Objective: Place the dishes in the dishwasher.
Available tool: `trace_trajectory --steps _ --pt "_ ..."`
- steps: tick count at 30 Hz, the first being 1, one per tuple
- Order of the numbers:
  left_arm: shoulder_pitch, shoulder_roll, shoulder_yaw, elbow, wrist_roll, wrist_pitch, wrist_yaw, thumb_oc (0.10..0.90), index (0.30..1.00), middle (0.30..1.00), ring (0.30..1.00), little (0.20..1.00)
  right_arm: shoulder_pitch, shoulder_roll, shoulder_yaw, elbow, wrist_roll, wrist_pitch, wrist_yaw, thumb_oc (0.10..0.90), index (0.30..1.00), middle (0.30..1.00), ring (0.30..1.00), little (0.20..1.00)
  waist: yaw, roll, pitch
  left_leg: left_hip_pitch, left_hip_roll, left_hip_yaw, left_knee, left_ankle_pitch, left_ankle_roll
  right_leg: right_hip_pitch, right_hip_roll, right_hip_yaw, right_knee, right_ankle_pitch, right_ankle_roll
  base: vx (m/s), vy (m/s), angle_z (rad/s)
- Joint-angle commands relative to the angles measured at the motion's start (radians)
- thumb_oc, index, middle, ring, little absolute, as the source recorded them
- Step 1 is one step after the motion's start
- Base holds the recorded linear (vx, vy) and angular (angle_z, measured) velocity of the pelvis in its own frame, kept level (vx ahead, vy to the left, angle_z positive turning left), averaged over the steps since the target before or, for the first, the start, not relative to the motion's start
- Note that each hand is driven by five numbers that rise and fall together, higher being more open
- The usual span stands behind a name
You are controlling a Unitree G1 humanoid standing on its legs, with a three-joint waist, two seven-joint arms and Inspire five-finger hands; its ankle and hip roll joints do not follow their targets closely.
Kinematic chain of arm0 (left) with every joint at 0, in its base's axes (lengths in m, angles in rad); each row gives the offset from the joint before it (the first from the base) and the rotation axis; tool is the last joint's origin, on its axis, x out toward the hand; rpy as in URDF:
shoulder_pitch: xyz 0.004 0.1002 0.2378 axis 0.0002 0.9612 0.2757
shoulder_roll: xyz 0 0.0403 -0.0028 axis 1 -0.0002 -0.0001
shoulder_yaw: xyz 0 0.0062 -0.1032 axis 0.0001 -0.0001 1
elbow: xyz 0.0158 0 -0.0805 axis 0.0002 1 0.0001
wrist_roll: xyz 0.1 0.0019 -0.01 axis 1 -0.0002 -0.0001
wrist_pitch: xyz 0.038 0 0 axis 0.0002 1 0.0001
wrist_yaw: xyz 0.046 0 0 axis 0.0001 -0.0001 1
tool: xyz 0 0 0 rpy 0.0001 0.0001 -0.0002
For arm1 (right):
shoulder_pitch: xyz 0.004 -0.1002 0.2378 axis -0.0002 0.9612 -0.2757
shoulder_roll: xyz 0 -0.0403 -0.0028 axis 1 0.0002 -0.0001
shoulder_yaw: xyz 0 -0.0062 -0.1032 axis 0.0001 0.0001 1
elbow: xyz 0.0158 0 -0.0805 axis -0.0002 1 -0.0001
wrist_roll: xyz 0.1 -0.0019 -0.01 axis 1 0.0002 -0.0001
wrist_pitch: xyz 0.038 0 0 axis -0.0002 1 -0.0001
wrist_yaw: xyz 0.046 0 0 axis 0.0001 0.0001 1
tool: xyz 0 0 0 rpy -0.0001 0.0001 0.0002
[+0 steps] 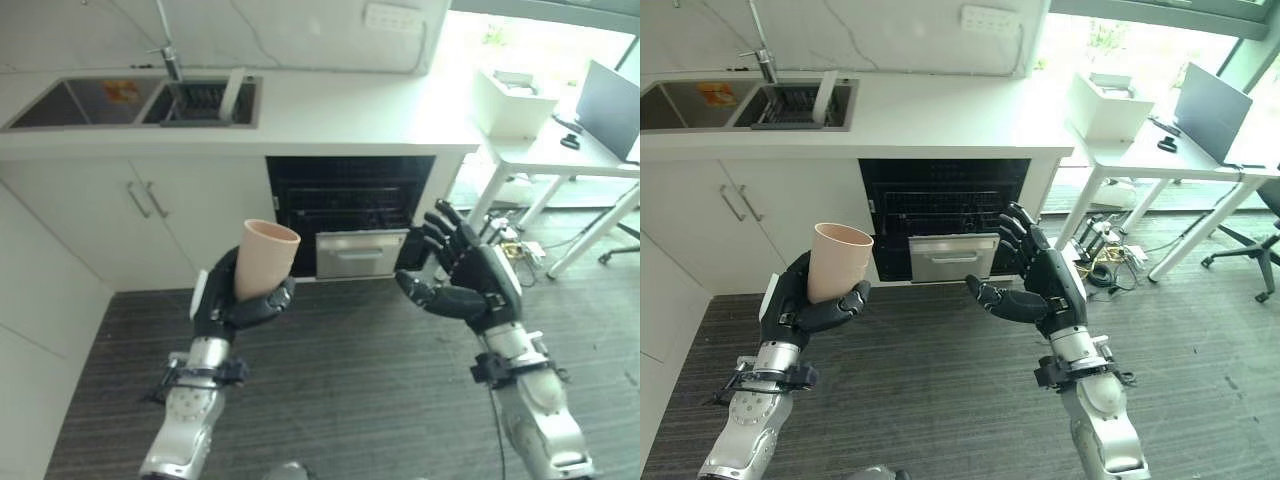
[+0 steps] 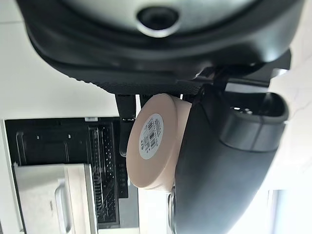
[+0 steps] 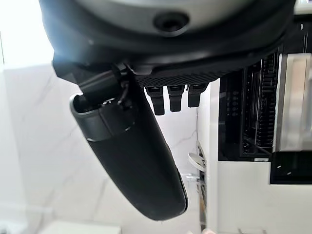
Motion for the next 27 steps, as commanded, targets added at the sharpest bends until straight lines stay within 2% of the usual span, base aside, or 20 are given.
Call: trace_trajectory --steps 1,2,3,4,5,6,7,8,9,10,12,13,14,16,18,19,22,23,25,27 --pt "-0.081 0.006 0.015 -0.116 0.001 -0.069 -0.022 0.400 0.300 0.300 0.300 0.300 -0.023 -0.086 -0.041 -0.094 0.003 -0.111 0.006 0.800 0.900 0.900 0.900 0.900 -0.035 0.063 -0.049 0.042 0.013 -0.085 -0.086 0.005 -0.088 0.101 0.148 -0.249 -0.411 -0.056 -0.075 0.21 -0.162 -0.50" --pt "-0.090 0.005 0.013 -0.116 0.004 -0.063 -0.020 0.400 0.300 0.300 0.300 0.300 -0.022 -0.085 -0.043 -0.093 0.007 -0.115 0.006 0.800 0.900 0.900 0.900 0.900 -0.040 0.061 -0.046 0.051 0.016 -0.092 -0.086 0.004 -0.095 0.106 0.141 -0.270 -0.497 -0.039 -0.089 0.37 -0.318 0.00" --pt "-0.099 0.000 0.006 -0.116 0.013 -0.057 -0.016 0.400 0.300 0.300 0.300 0.300 -0.019 -0.087 -0.046 -0.096 0.025 -0.127 -0.002 0.800 0.900 0.900 0.900 0.900 -0.053 0.043 -0.045 0.083 0.009 -0.110 -0.086 -0.027 -0.113 0.092 0.094 -0.258 -0.655 -0.003 -0.083 0.26 -0.293 0.19" --pt "-0.100 -0.001 0.004 -0.116 0.019 -0.057 -0.014 0.400 0.300 0.300 0.300 0.300 -0.017 -0.088 -0.046 -0.098 0.033 -0.131 -0.002 0.800 0.900 0.900 0.900 0.900 -0.056 0.039 -0.040 0.084 0.010 -0.102 -0.086 -0.018 -0.111 0.089 0.084 -0.268 -0.677 0.022 -0.091 0.39 -0.450 0.42" --pt "-0.103 -0.010 -0.008 -0.110 0.036 -0.059 -0.008 0.400 0.300 0.300 0.300 0.300 -0.010 -0.080 -0.049 -0.098 0.056 -0.146 0.003 0.800 0.900 0.900 0.900 0.900 -0.083 0.006 -0.032 0.112 -0.010 -0.123 -0.086 -0.052 -0.116 0.009 0.012 -0.161 -0.677 0.081 -0.061 0.37 -0.490 0.58" --pt "-0.103 -0.013 -0.016 -0.096 0.043 -0.072 -0.011 0.400 0.300 0.300 0.300 0.300 -0.002 -0.065 -0.046 -0.103 0.044 -0.150 -0.002 0.800 0.900 0.900 0.900 0.900 -0.091 -0.010 -0.028 0.136 -0.010 -0.146 -0.086 -0.080 -0.118 -0.042 -0.036 -0.094 -0.677 0.117 -0.031 0.50 -0.570 0.65" --pt "-0.101 -0.015 -0.016 -0.094 0.046 -0.077 -0.013 0.400 0.300 0.300 0.300 0.300 0.000 -0.054 -0.043 -0.107 0.037 -0.149 0.002 0.800 0.900 0.900 0.900 0.900 -0.088 -0.014 -0.026 0.147 -0.004 -0.149 -0.086 -0.090 -0.121 -0.048 -0.057 -0.105 -0.677 0.134 -0.023 0.45 -0.507 0.60" --pt "-0.096 -0.014 -0.014 -0.097 0.046 -0.079 -0.022 0.400 0.300 0.300 0.300 0.300 0.007 -0.049 -0.042 -0.113 0.032 -0.151 0.002 0.800 0.900 0.900 0.900 0.900 -0.080 -0.016 -0.025 0.158 0.004 -0.154 -0.086 -0.091 -0.129 -0.038 -0.068 -0.125 -0.677 0.096 -0.022 0.33 -0.411 0.71" --pt "-0.095 -0.012 -0.014 -0.103 0.046 -0.077 -0.027 0.400 0.300 0.300 0.300 0.300 0.006 -0.047 -0.039 -0.115 0.028 -0.149 -0.003 0.800 0.900 0.900 0.900 0.900 -0.075 -0.019 -0.026 0.163 0.006 -0.160 -0.086 -0.087 -0.135 -0.032 -0.067 -0.128 -0.677 0.068 -0.023 0.38 -0.517 0.57" --pt "-0.096 -0.010 -0.014 -0.113 0.042 -0.065 -0.029 0.400 0.300 0.300 0.300 0.300 -0.006 -0.050 -0.033 -0.111 0.019 -0.143 -0.016 0.800 0.900 0.900 0.900 0.900 -0.054 -0.021 -0.035 0.165 0.018 -0.154 -0.086 -0.072 -0.148 -0.010 -0.068 -0.173 -0.677 0.023 -0.027 0.30 -0.435 0.38" --pt "-0.102 -0.007 -0.019 -0.107 0.028 -0.062 -0.023 0.400 0.300 0.300 0.300 0.300 -0.037 -0.059 -0.018 -0.094 0.008 -0.127 -0.054 0.800 0.900 0.900 0.900 0.900 -0.047 -0.024 -0.046 0.180 0.028 -0.171 -0.086 -0.066 -0.164 -0.001 -0.045 -0.176 -0.677 -0.016 -0.031 0.30 -0.419 0.08" --pt "-0.101 -0.009 -0.015 -0.109 0.028 -0.062 -0.022 0.400 0.300 0.300 0.300 0.300 -0.051 -0.067 -0.014 -0.091 0.007 -0.118 -0.064 0.800 0.900 0.900 0.900 0.900 -0.045 -0.025 -0.049 0.194 0.034 -0.168 -0.086 -0.068 -0.169 0.002 -0.037 -0.189 -0.677 -0.024 -0.032 0.38 -0.474 0.03" --pt "-0.090 -0.009 -0.004 -0.125 0.018 -0.059 -0.020 0.400 0.300 0.300 0.300 0.300 -0.067 -0.076 -0.011 -0.083 -0.002 -0.111 -0.072 0.800 0.900 0.900 0.900 0.900 -0.044 -0.022 -0.059 0.217 0.045 -0.161 -0.086 -0.070 -0.178 0.009 -0.008 -0.206 -0.677 -0.047 -0.042 0.33 -0.404 -0.02" --pt "-0.080 -0.010 0.004 -0.130 0.009 -0.060 -0.022 0.400 0.300 0.300 0.300 0.300 -0.069 -0.083 -0.015 -0.080 0.005 -0.106 -0.069 0.800 0.900 0.900 0.900 0.900 -0.044 -0.021 -0.065 0.233 0.047 -0.158 -0.086 -0.053 -0.185 0.011 0.014 -0.204 -0.677 -0.066 -0.054 0.24 -0.312 -0.12" --pt "-0.064 -0.014 0.014 -0.145 0.017 -0.055 -0.012 0.400 0.300 0.300 0.300 0.300 -0.066 -0.097 -0.026 -0.076 0.026 -0.098 -0.048 0.800 0.900 0.900 0.900 0.900 -0.045 -0.021 -0.070 0.255 0.050 -0.142 -0.086 0.005 -0.199 0.020 0.042 -0.206 -0.677 -0.094 -0.081 0.22 -0.326 -0.34" --pt "-0.052 -0.017 0.021 -0.147 0.009 -0.060 0.003 0.400 0.300 0.300 0.300 0.300 -0.059 -0.118 -0.039 -0.073 0.057 -0.095 -0.017 0.800 0.900 0.900 0.900 0.900 -0.046 -0.029 -0.070 0.273 0.050 -0.107 -0.060 0.110 -0.224 0.040 0.069 -0.201 -0.677 -0.135 -0.125 0.20 -0.317 -0.70" --pt "-0.040 -0.024 0.021 -0.151 -0.016 -0.081 0.003 0.400 0.300 0.300 0.300 0.300 -0.049 -0.136 -0.045 -0.074 0.073 -0.098 0.011 0.800 0.900 0.900 0.900 0.900 -0.048 -0.024 -0.067 0.213 0.061 -0.082 0.078 0.163 -0.247 0.060 0.094 -0.215 -0.677 -0.174 -0.167 0.13 -0.226 -0.82" --pt "-0.046 -0.039 0.018 -0.148 -0.012 -0.091 -0.011 0.400 0.300 0.300 0.300 0.300 -0.031 -0.138 -0.056 -0.080 0.076 -0.101 0.018 0.800 0.900 0.900 0.900 0.900 -0.055 -0.019 -0.057 0.147 0.059 -0.051 0.100 0.152 -0.232 0.078 0.110 -0.227 -0.677 -0.194 -0.177 0.14 -0.084 -0.32" --pt "-0.049 -0.045 0.012 -0.139 -0.007 -0.095 -0.006 0.400 0.300 0.300 0.300 0.300 -0.028 -0.135 -0.056 -0.077 0.077 -0.110 0.018 0.800 0.900 0.900 0.900 0.900 -0.065 0.001 -0.048 0.180 0.033 -0.016 -0.042 0.117 -0.209 0.082 0.125 -0.222 -0.677 -0.192 -0.164 0.15 0.024 0.14" --pt "-0.044 -0.043 0.009 -0.141 -0.008 -0.095 -0.002 0.400 0.300 0.300 0.300 0.300 -0.022 -0.124 -0.056 -0.080 0.069 -0.115 0.020 0.800 0.900 0.900 0.900 0.900 -0.075 0.022 -0.044 0.157 0.037 -0.012 -0.086 0.073 -0.195 0.076 0.146 -0.214 -0.677 -0.187 -0.153 0.14 0.108 0.15"
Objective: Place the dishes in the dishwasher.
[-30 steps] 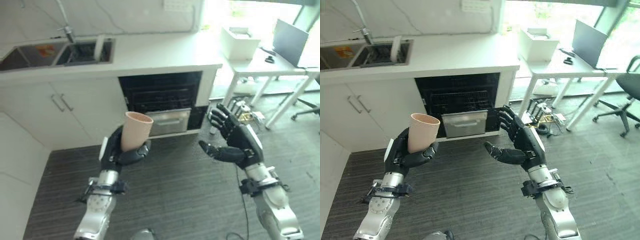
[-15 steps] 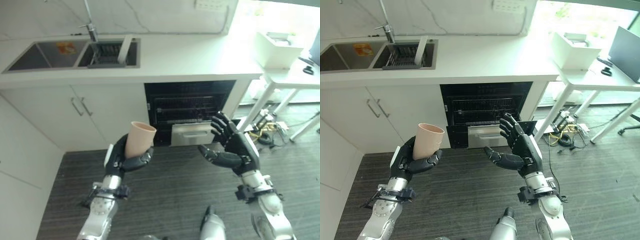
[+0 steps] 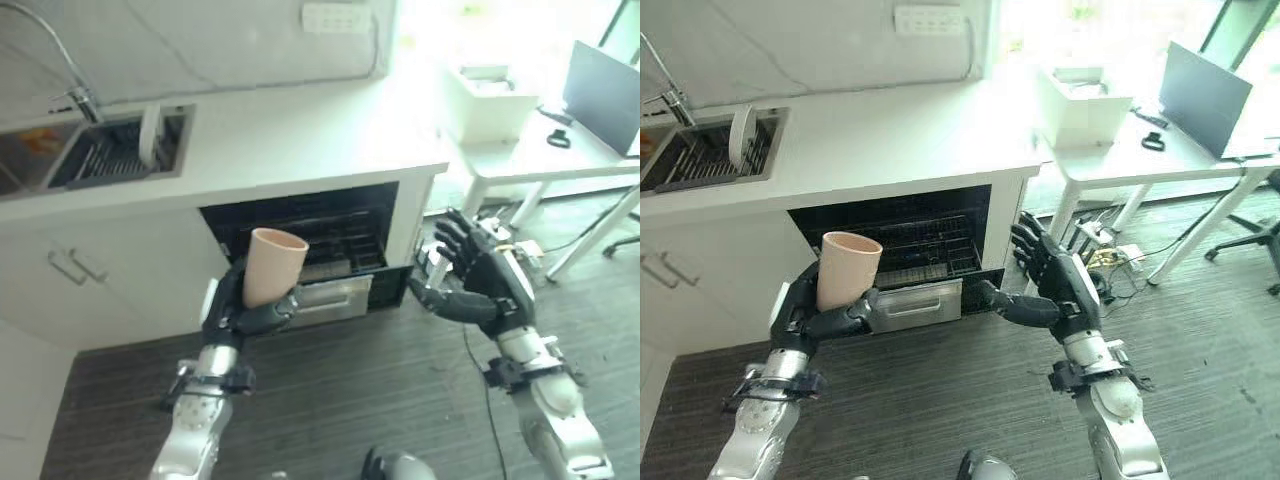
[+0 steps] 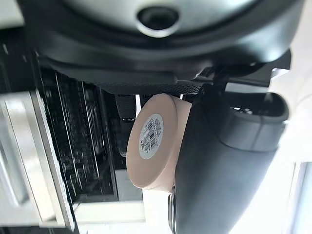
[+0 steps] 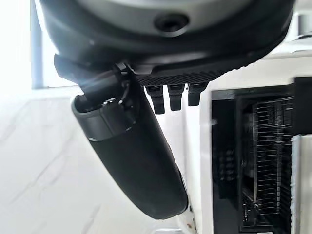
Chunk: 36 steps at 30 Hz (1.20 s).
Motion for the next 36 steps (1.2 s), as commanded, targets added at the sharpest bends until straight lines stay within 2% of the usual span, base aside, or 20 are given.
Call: trace_trajectory --steps 1,2,4,6,11,17,18,20,21,23,24,25,26,28,29,30,32,33,35,36 --pt "-0.013 0.034 0.039 -0.125 0.006 -0.155 0.040 0.400 0.300 0.300 0.300 0.300 -0.054 0.018 -0.030 -0.093 0.028 -0.135 0.049 0.800 0.900 0.900 0.900 0.900 0.026 0.047 -0.063 -0.078 0.019 -0.075 -0.134 0.019 0.020 0.033 0.006 0.104 -0.069 0.016 0.182 0.24 0.163 0.12" --pt "-0.017 0.031 0.032 -0.120 0.015 -0.161 0.052 0.400 0.300 0.300 0.300 0.300 -0.056 0.014 -0.027 -0.091 0.025 -0.134 0.050 0.800 0.900 0.900 0.900 0.900 0.039 0.053 -0.064 -0.133 0.057 -0.086 -0.134 0.056 0.009 0.051 0.021 0.109 -0.069 -0.014 0.173 0.27 0.174 -0.21" --pt "-0.025 0.028 0.025 -0.106 0.019 -0.170 0.065 0.400 0.300 0.300 0.300 0.300 -0.063 0.004 -0.021 -0.082 0.024 -0.138 0.055 0.800 0.900 0.900 0.900 0.900 0.049 0.058 -0.068 -0.167 0.088 -0.069 -0.134 0.089 0.003 0.070 0.028 0.093 -0.069 -0.042 0.164 0.19 0.154 -0.41" --pt "-0.029 0.028 0.024 -0.091 0.013 -0.178 0.072 0.400 0.300 0.300 0.300 0.300 -0.060 -0.011 -0.023 -0.077 0.038 -0.138 0.070 0.800 0.900 0.900 0.900 0.900 0.047 0.055 -0.071 -0.157 0.098 -0.033 -0.134 0.073 0.005 0.094 0.015 0.062 -0.069 -0.058 0.168 0.20 0.188 -0.24" --pt "-0.046 0.040 0.036 -0.089 0.005 -0.177 0.053 0.400 0.300 0.300 0.300 0.300 -0.051 -0.008 -0.030 -0.091 0.043 -0.136 0.079 0.800 0.900 0.900 0.900 0.900 0.049 0.054 -0.088 -0.137 0.084 -0.015 -0.134 0.045 0.025 0.128 0.007 0.037 -0.069 -0.073 0.169 0.21 0.166 -0.22" --pt "-0.064 0.043 0.034 -0.077 0.002 -0.177 0.053 0.400 0.300 0.300 0.300 0.300 -0.089 0.015 -0.013 -0.087 0.015 -0.107 0.057 0.800 0.900 0.900 0.900 0.900 0.072 0.054 -0.094 -0.114 0.030 -0.050 -0.134 0.000 0.068 0.190 0.021 0.038 -0.069 -0.091 0.168 0.21 0.180 0.08" --pt "-0.070 0.045 0.031 -0.077 0.001 -0.175 0.054 0.400 0.300 0.300 0.300 0.300 -0.101 0.019 -0.006 -0.087 0.006 -0.098 0.048 0.800 0.900 0.900 0.900 0.900 0.076 0.055 -0.094 -0.109 0.015 -0.055 -0.134 -0.010 0.082 0.209 0.032 0.035 -0.069 -0.073 0.174 0.26 0.246 0.04" --pt "-0.080 0.050 0.023 -0.071 0.010 -0.172 0.060 0.400 0.300 0.300 0.300 0.300 -0.118 0.029 0.006 -0.093 -0.001 -0.080 0.034 0.800 0.900 0.900 0.900 0.900 0.074 0.054 -0.090 -0.093 -0.011 -0.074 -0.134 -0.023 0.107 0.231 0.056 0.034 -0.051 0.045 0.219 0.20 0.201 0.04" --pt "-0.081 0.050 0.022 -0.070 0.012 -0.172 0.060 0.400 0.300 0.300 0.300 0.300 -0.118 0.029 0.007 -0.095 0.000 -0.077 0.033 0.800 0.900 0.900 0.900 0.900 0.072 0.055 -0.087 -0.090 -0.014 -0.077 -0.134 -0.025 0.111 0.221 0.055 0.035 -0.022 0.057 0.226 0.08 0.147 0.28" --pt "-0.084 0.051 0.021 -0.068 0.027 -0.176 0.055 0.400 0.300 0.300 0.300 0.300 -0.115 0.036 0.015 -0.101 0.014 -0.072 0.037 0.800 0.900 0.900 0.900 0.900 0.061 0.056 -0.074 -0.070 -0.039 -0.100 -0.134 -0.047 0.140 0.099 0.037 0.070 0.233 0.129 0.266 0.07 0.127 0.20" --pt "-0.083 0.053 0.022 -0.068 0.025 -0.176 0.049 0.400 0.300 0.300 0.300 0.300 -0.111 0.040 0.020 -0.098 0.009 -0.075 0.037 0.800 0.900 0.900 0.900 0.900 0.058 0.064 -0.071 -0.065 -0.037 -0.111 -0.134 -0.052 0.143 0.052 0.032 0.071 0.257 0.160 0.264 0.06 0.038 0.07" --pt "-0.083 0.054 0.025 -0.069 0.020 -0.171 0.043 0.400 0.300 0.300 0.300 0.300 -0.107 0.046 0.022 -0.095 0.005 -0.076 0.040 0.800 0.900 0.900 0.900 0.900 0.058 0.063 -0.070 -0.060 -0.040 -0.114 -0.134 -0.057 0.144 0.034 0.011 0.062 0.258 0.161 0.261 0.11 -0.077 0.22" --pt "-0.087 0.056 0.031 -0.071 0.011 -0.159 0.034 0.400 0.300 0.300 0.300 0.300 -0.101 0.049 0.022 -0.088 0.012 -0.078 0.047 0.800 0.900 0.900 0.900 0.900 0.061 0.057 -0.067 -0.048 -0.043 -0.118 -0.134 -0.062 0.138 0.036 -0.021 0.040 0.193 0.159 0.251 0.15 -0.161 0.28" --pt "-0.099 0.060 0.036 -0.077 0.013 -0.146 0.031 0.400 0.300 0.300 0.300 0.300 -0.091 0.052 0.020 -0.090 0.016 -0.082 0.054 0.800 0.900 0.900 0.900 0.900 0.055 0.047 -0.059 -0.030 -0.044 -0.131 -0.134 -0.067 0.127 0.057 -0.043 0.031 0.067 0.169 0.238 0.18 -0.287 0.17" --pt "-0.105 0.061 0.031 -0.080 0.023 -0.141 0.028 0.400 0.300 0.300 0.300 0.300 -0.083 0.050 0.019 -0.093 0.022 -0.087 0.049 0.800 0.900 0.900 0.900 0.900 0.046 0.036 -0.053 -0.010 -0.046 -0.145 -0.134 -0.076 0.119 0.071 -0.061 0.057 -0.039 0.186 0.236 0.20 -0.468 0.15" --pt "-0.116 0.060 0.020 -0.084 0.041 -0.135 0.030 0.400 0.300 0.300 0.300 0.300 -0.079 0.050 0.020 -0.091 0.026 -0.097 0.036 0.800 0.900 0.900 0.900 0.900 0.034 0.023 -0.051 -0.005 -0.047 -0.165 -0.134 -0.078 0.112 0.045 -0.102 0.117 -0.069 0.194 0.237 0.20 -0.524 0.32" --pt "-0.116 0.061 0.001 -0.078 0.055 -0.146 0.025 0.400 0.300 0.300 0.300 0.300 -0.063 0.059 0.023 -0.089 0.023 -0.116 0.025 0.800 0.900 0.900 0.900 0.900 0.021 -0.003 -0.048 0.010 -0.049 -0.217 -0.134 -0.097 0.099 -0.009 -0.175 0.243 -0.069 0.253 0.270 0.23 -0.597 0.68" --pt "-0.111 0.062 -0.001 -0.078 0.059 -0.151 0.022 0.400 0.300 0.300 0.300 0.300 -0.057 0.067 0.026 -0.090 0.018 -0.121 0.027 0.800 0.900 0.900 0.900 0.900 0.021 -0.008 -0.045 0.019 -0.041 -0.235 -0.134 -0.105 0.092 -0.016 -0.189 0.258 -0.069 0.264 0.282 0.26 -0.608 1.17" --pt "-0.107 0.069 -0.008 -0.084 0.060 -0.152 0.013 0.400 0.300 0.300 0.300 0.300 -0.051 0.070 0.029 -0.105 0.019 -0.107 0.020 0.800 0.900 0.900 0.900 0.900 0.032 -0.008 -0.048 0.029 -0.007 -0.264 -0.134 -0.093 0.064 -0.001 -0.200 0.240 -0.069 0.176 0.287 0.26 -0.659 1.05" --pt "-0.100 0.070 -0.007 -0.103 0.057 -0.136 0.014 0.400 0.300 0.300 0.300 0.300 -0.069 0.067 0.035 -0.101 0.020 -0.085 0.017 0.800 0.900 0.900 0.900 0.900 0.055 -0.010 -0.053 0.034 0.042 -0.227 -0.134 -0.068 0.032 0.015 -0.212 0.156 -0.069 0.146 0.292 0.36 -1.069 0.36"
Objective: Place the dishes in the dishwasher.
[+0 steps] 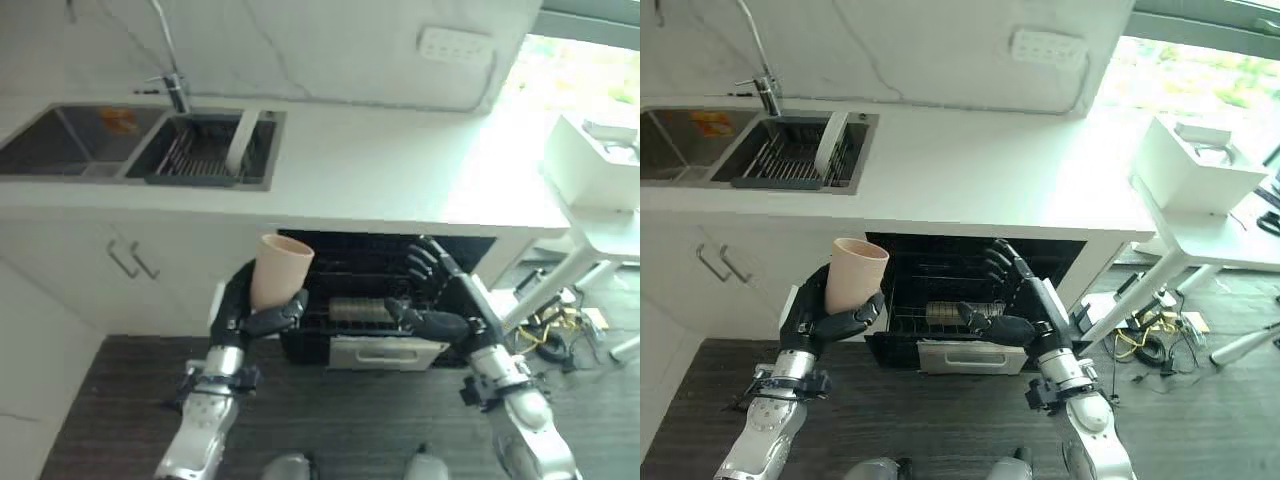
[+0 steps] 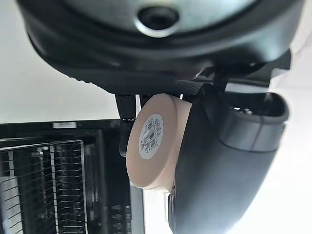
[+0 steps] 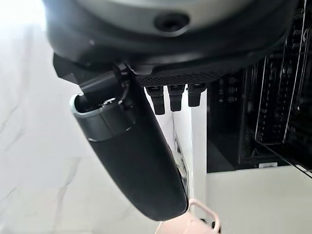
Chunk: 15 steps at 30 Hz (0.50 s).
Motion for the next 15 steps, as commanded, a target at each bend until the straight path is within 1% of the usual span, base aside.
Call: trace_trajectory --steps 1,2,3,4,5,6,7,8,9,10,11,12,15 --pt "-0.072 0.032 0.029 -0.221 -0.026 -0.076 -0.032 0.400 0.300 0.300 0.300 0.300 -0.144 -0.050 -0.051 -0.093 0.050 -0.042 -0.002 0.800 0.900 0.900 0.900 0.900 -0.010 0.010 -0.068 0.168 0.181 0.087 -0.137 0.027 -0.083 0.061 0.045 -0.130 0.009 -0.044 0.034 0.36 -1.177 0.06" --pt "-0.063 0.030 0.024 -0.231 -0.028 -0.078 -0.038 0.400 0.300 0.300 0.300 0.300 -0.152 -0.079 -0.057 -0.086 0.067 -0.031 0.029 0.800 0.900 0.900 0.900 0.900 -0.013 0.006 -0.061 0.197 0.203 0.153 -0.137 0.144 -0.102 0.087 0.081 -0.144 0.009 -0.085 -0.012 0.28 -1.025 -0.03" --pt "-0.060 0.029 0.018 -0.233 -0.028 -0.083 -0.038 0.400 0.300 0.300 0.300 0.300 -0.146 -0.101 -0.066 -0.086 0.093 -0.023 0.051 0.800 0.900 0.900 0.900 0.900 -0.010 -0.007 -0.057 0.187 0.179 0.172 -0.128 0.192 -0.104 0.091 0.084 -0.142 0.009 -0.100 -0.033 0.12 -0.571 0.32" --pt "-0.058 0.022 0.010 -0.226 -0.021 -0.097 -0.041 0.400 0.300 0.300 0.300 0.300 -0.137 -0.114 -0.072 -0.080 0.115 -0.015 0.076 0.800 0.900 0.900 0.900 0.900 -0.013 -0.003 -0.048 0.156 0.157 0.187 -0.107 0.183 -0.098 0.101 0.096 -0.146 0.009 -0.113 -0.043 0.03 -0.224 0.27" --pt "-0.057 0.018 0.005 -0.218 -0.010 -0.116 -0.040 0.400 0.300 0.300 0.300 0.300 -0.135 -0.116 -0.071 -0.069 0.148 -0.003 0.109 0.800 0.900 0.900 0.900 0.900 -0.018 0.010 -0.045 0.134 0.138 0.217 -0.137 0.155 -0.085 0.101 0.105 -0.151 0.009 -0.116 -0.038 0.03 -0.075 0.00" --pt "-0.057 0.018 0.003 -0.213 -0.006 -0.125 -0.042 0.400 0.300 0.300 0.300 0.300 -0.135 -0.115 -0.069 -0.064 0.166 0.005 0.125 0.800 0.900 0.900 0.900 0.900 -0.022 0.022 -0.042 0.129 0.143 0.222 -0.137 0.134 -0.082 0.107 0.113 -0.158 0.009 -0.119 -0.034 0.01 0.014 -0.11" --pt "-0.057 0.019 0.002 -0.209 -0.004 -0.132 -0.044 0.400 0.300 0.300 0.300 0.300 -0.134 -0.112 -0.067 -0.063 0.169 0.009 0.131 0.800 0.900 0.900 0.900 0.900 -0.025 0.026 -0.042 0.116 0.148 0.231 -0.137 0.122 -0.077 0.102 0.115 -0.160 0.009 -0.115 -0.033 0.03 0.024 0.20" --pt "-0.061 0.025 -0.003 -0.205 0.012 -0.142 -0.044 0.400 0.300 0.300 0.300 0.300 -0.129 -0.103 -0.060 -0.063 0.181 0.021 0.150 0.800 0.900 0.900 0.900 0.900 -0.036 0.034 -0.045 0.112 0.162 0.253 -0.137 0.100 -0.071 0.095 0.115 -0.170 0.009 -0.111 -0.032 0.03 0.031 0.14" --pt "-0.068 0.028 -0.014 -0.196 0.032 -0.151 -0.043 0.400 0.300 0.300 0.300 0.300 -0.124 -0.101 -0.056 -0.061 0.196 0.027 0.157 0.800 0.900 0.900 0.900 0.900 -0.046 0.040 -0.044 0.121 0.179 0.253 -0.137 0.087 -0.071 0.104 0.119 -0.179 0.009 -0.113 -0.032 0.05 0.057 0.31" --pt "-0.086 0.031 -0.030 -0.181 0.061 -0.155 -0.025 0.400 0.300 0.300 0.300 0.300 -0.126 -0.093 -0.047 -0.051 0.224 0.040 0.170 0.800 0.900 0.900 0.900 0.900 -0.050 0.044 -0.050 0.119 0.180 0.222 -0.137 0.073 -0.073 0.103 0.125 -0.175 0.009 -0.113 -0.030 0.04 0.091 0.40" --pt "-0.094 0.035 -0.039 -0.173 0.096 -0.163 0.009 0.400 0.300 0.300 0.300 0.300 -0.124 -0.083 -0.040 -0.045 0.255 0.051 0.192 0.800 0.900 0.900 0.900 0.900 -0.048 0.048 -0.058 0.112 0.168 0.176 -0.137 0.055 -0.076 0.100 0.129 -0.166 0.009 -0.112 -0.024 0.03 0.112 0.29" --pt "-0.108 0.041 -0.045 -0.161 0.127 -0.176 0.025 0.400 0.300 0.300 0.300 0.300 -0.124 -0.074 -0.041 -0.036 0.300 0.067 0.205 0.800 0.900 0.900 0.900 0.900 -0.054 0.049 -0.074 0.108 0.181 0.184 -0.137 0.049 -0.081 0.093 0.125 -0.171 0.009 -0.111 -0.021 0.03 0.090 -0.10" --pt "-0.129 0.051 -0.058 -0.147 0.198 -0.209 0.067 0.400 0.300 0.300 0.300 0.300 -0.120 -0.052 -0.043 -0.031 0.346 0.093 0.228 0.800 0.900 0.900 0.900 0.900 -0.057 0.049 -0.087 0.116 0.195 0.190 -0.137 0.040 -0.090 0.102 0.107 -0.195 0.009 -0.108 -0.012 0.04 0.064 -0.22"
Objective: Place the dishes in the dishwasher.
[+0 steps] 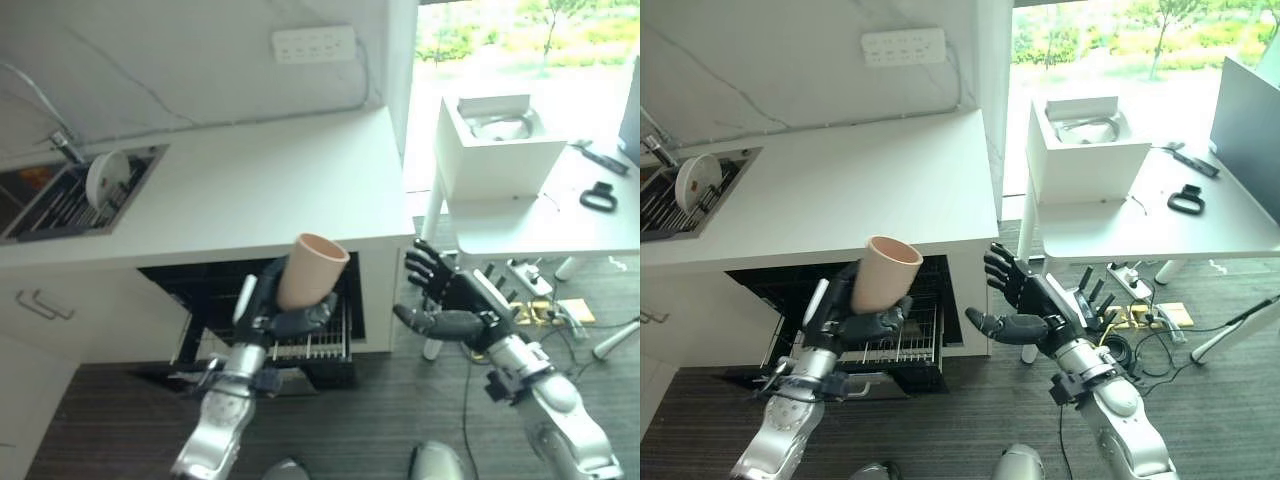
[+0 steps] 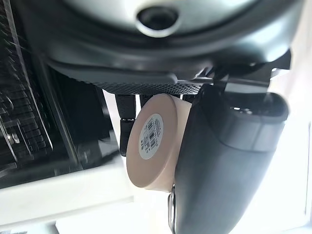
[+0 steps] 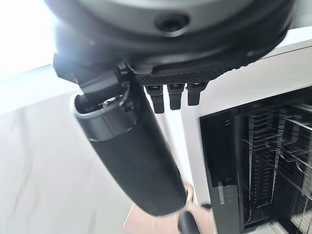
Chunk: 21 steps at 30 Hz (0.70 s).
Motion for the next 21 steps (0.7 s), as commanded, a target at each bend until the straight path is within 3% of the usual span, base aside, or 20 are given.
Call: trace_trajectory --steps 1,4,11,15,17,19,20,21 --pt "-0.051 0.090 0.041 -0.123 0.077 -0.177 0.129 0.400 0.300 0.300 0.300 0.300 -0.099 0.097 -0.002 -0.076 0.117 -0.059 0.082 0.800 0.900 0.900 0.900 0.900 0.050 -0.076 -0.104 0.093 0.000 0.034 -0.057 -0.044 -0.056 0.134 -0.031 -0.034 -0.164 0.045 0.090 0.06 0.073 0.20" --pt "-0.078 0.096 0.039 -0.103 0.143 -0.205 0.208 0.400 0.300 0.300 0.300 0.300 -0.116 0.134 0.015 -0.067 0.150 -0.036 0.071 0.800 0.900 0.900 0.900 0.900 0.051 -0.079 -0.110 0.108 -0.016 0.023 -0.057 -0.063 -0.048 0.144 -0.044 -0.048 -0.164 0.050 0.101 0.04 0.104 0.29" --pt "-0.096 0.092 0.029 -0.079 0.172 -0.218 0.265 0.400 0.300 0.300 0.300 0.300 -0.124 0.180 0.046 -0.059 0.159 -0.005 0.061 0.800 0.900 0.900 0.900 0.900 0.057 -0.086 -0.110 0.129 -0.041 0.015 -0.057 -0.090 -0.027 0.147 -0.060 -0.056 -0.164 0.064 0.109 0.03 0.066 0.10" --pt "-0.099 0.090 0.026 -0.066 0.180 -0.232 0.276 0.400 0.300 0.300 0.300 0.300 -0.117 0.190 0.051 -0.071 0.165 -0.002 0.054 0.800 0.900 0.900 0.900 0.900 0.046 -0.085 -0.105 0.161 -0.041 0.067 -0.057 -0.097 -0.019 0.164 -0.058 -0.074 -0.164 0.060 0.109 0.05 0.009 0.03" --pt "-0.109 0.087 0.017 -0.064 0.174 -0.245 0.272 0.400 0.300 0.300 0.300 0.300 -0.127 0.174 0.041 -0.062 0.187 0.002 0.036 0.800 0.900 0.900 0.900 0.900 0.047 -0.103 -0.098 0.207 -0.086 0.117 -0.057 -0.064 -0.019 0.173 -0.058 -0.076 -0.164 0.049 0.087 0.08 0.009 0.10" --pt "-0.113 0.083 0.004 -0.085 0.186 -0.248 0.284 0.400 0.300 0.300 0.300 0.300 -0.137 0.163 0.042 -0.053 0.178 -0.005 0.033 0.800 0.900 0.900 0.900 0.900 0.071 -0.126 -0.079 0.187 -0.110 0.075 -0.050 0.045 -0.048 0.183 -0.056 -0.039 -0.164 0.034 0.066 0.06 0.132 0.16" --pt "-0.115 0.080 -0.004 -0.089 0.205 -0.250 0.310 0.400 0.300 0.300 0.300 0.300 -0.153 0.140 0.042 -0.050 0.182 -0.003 0.028 0.800 0.900 0.900 0.900 0.900 0.075 -0.122 -0.069 0.133 -0.045 0.047 -0.057 0.125 -0.080 0.177 -0.043 0.000 -0.164 0.029 0.060 -0.01 0.388 0.20" --pt "-0.117 0.078 -0.004 -0.083 0.206 -0.252 0.331 0.400 0.300 0.300 0.300 0.300 -0.167 0.125 0.036 -0.049 0.204 0.012 0.035 0.800 0.900 0.900 0.900 0.900 0.067 -0.109 -0.066 0.108 0.023 0.030 -0.057 0.112 -0.092 0.171 -0.042 0.020 -0.164 0.031 0.071 -0.03 0.514 0.02"
